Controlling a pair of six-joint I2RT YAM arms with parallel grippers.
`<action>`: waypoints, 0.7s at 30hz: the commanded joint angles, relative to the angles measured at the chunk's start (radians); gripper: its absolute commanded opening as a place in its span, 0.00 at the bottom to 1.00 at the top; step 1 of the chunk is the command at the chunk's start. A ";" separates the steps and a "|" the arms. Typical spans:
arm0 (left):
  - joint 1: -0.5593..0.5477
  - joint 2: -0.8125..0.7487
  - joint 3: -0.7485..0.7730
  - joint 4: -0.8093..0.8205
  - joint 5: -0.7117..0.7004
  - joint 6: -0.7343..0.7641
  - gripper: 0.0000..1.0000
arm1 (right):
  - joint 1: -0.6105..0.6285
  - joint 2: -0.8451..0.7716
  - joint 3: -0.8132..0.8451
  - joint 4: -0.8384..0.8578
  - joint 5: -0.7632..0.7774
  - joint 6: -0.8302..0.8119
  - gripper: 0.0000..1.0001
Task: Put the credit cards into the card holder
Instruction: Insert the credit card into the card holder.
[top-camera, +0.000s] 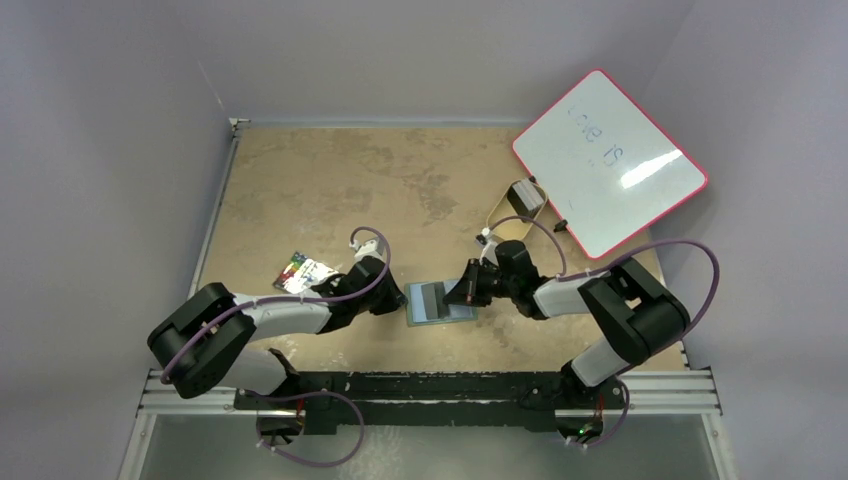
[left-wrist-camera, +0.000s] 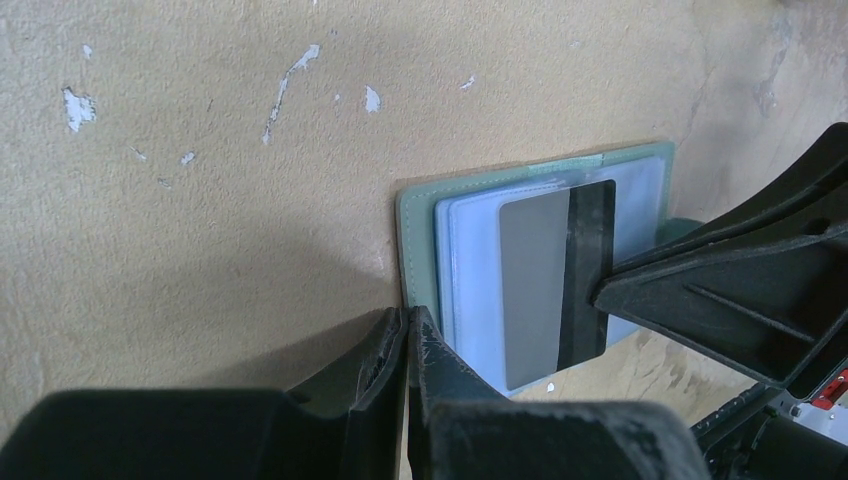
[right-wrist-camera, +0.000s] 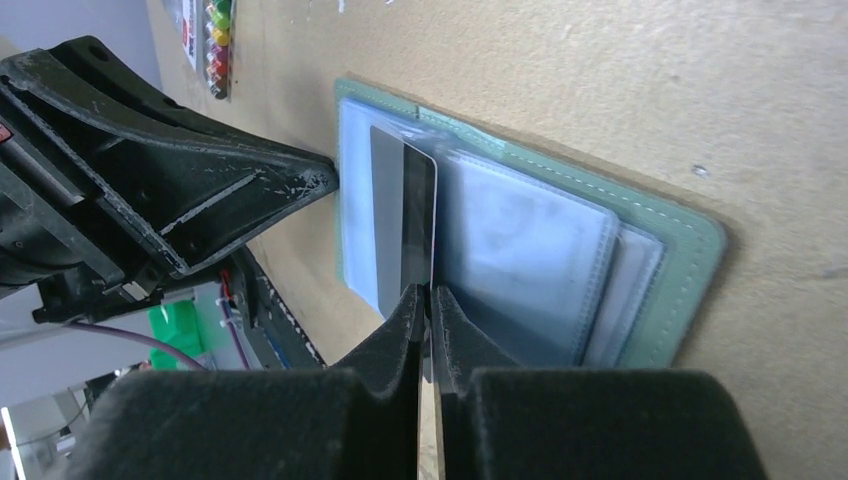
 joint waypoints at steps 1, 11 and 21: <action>0.002 -0.018 0.014 -0.044 -0.025 -0.006 0.04 | 0.034 0.016 0.048 -0.031 0.027 -0.005 0.06; 0.002 -0.039 0.014 -0.055 -0.031 -0.010 0.04 | 0.082 0.051 0.090 -0.040 0.045 0.004 0.12; 0.002 -0.064 0.018 -0.084 -0.053 -0.002 0.04 | 0.096 -0.042 0.124 -0.194 0.144 -0.033 0.26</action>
